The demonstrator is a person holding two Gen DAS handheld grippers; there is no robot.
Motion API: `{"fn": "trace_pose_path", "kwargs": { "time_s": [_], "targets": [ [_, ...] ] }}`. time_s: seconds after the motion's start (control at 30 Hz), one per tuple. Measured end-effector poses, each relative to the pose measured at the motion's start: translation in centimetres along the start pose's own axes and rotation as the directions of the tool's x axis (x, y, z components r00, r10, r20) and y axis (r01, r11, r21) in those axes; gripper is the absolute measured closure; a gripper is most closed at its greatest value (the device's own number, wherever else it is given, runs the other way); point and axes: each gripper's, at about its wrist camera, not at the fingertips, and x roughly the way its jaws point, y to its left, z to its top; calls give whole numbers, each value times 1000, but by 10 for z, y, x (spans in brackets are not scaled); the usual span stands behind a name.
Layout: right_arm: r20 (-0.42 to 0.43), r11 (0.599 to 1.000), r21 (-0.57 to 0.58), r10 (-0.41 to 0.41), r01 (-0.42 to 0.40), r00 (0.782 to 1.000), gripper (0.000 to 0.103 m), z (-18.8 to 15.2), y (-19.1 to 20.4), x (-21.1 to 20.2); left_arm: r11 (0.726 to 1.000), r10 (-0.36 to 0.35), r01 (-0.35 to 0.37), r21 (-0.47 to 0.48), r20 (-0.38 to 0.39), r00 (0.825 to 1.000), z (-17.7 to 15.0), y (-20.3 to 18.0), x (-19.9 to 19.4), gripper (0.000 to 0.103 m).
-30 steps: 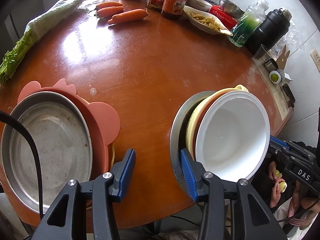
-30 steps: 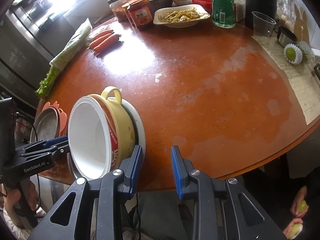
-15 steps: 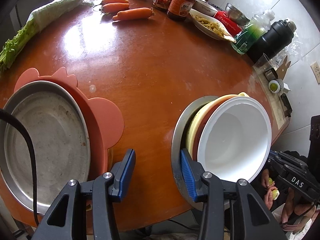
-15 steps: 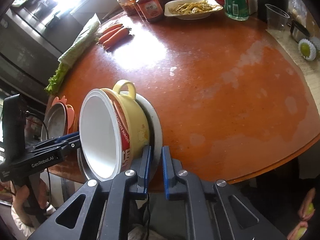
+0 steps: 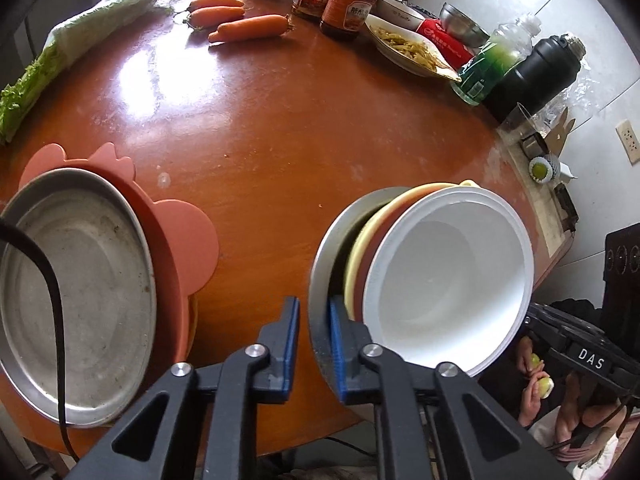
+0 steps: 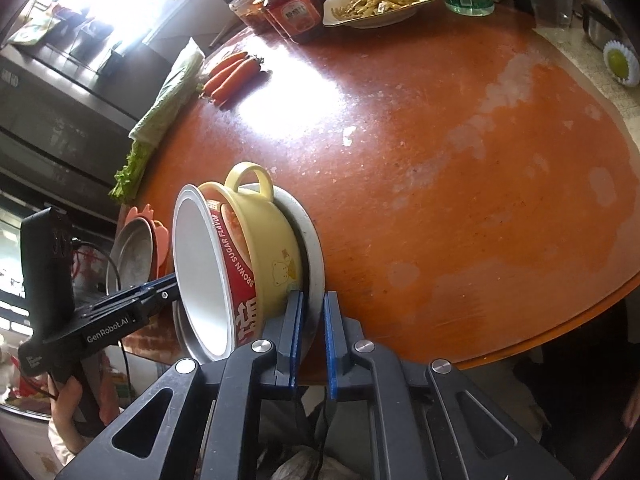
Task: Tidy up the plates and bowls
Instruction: 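Lift the bowl stack with the right tool over the steel pan on the plates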
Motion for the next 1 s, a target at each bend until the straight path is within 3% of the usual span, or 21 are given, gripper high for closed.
{"fn": "trace_pose_path", "kwargs": {
  "time_s": [0.53, 0.83, 1.0],
  "targets": [
    [27, 1000, -15, -17, 17, 999, 93, -1, 6, -8, 1000, -23, 22, 6, 51, 998, -3, 1, -11, 94],
    [46, 996, -81, -29, 32, 999, 93, 5, 33, -18, 999, -17, 20, -35, 76, 997, -4, 14, -35, 94],
    [62, 989, -144, -23, 32, 998, 93, 10, 60, -24, 998, 12, -3, -67, 132, 991, -8, 26, -63, 94]
  ]
}}
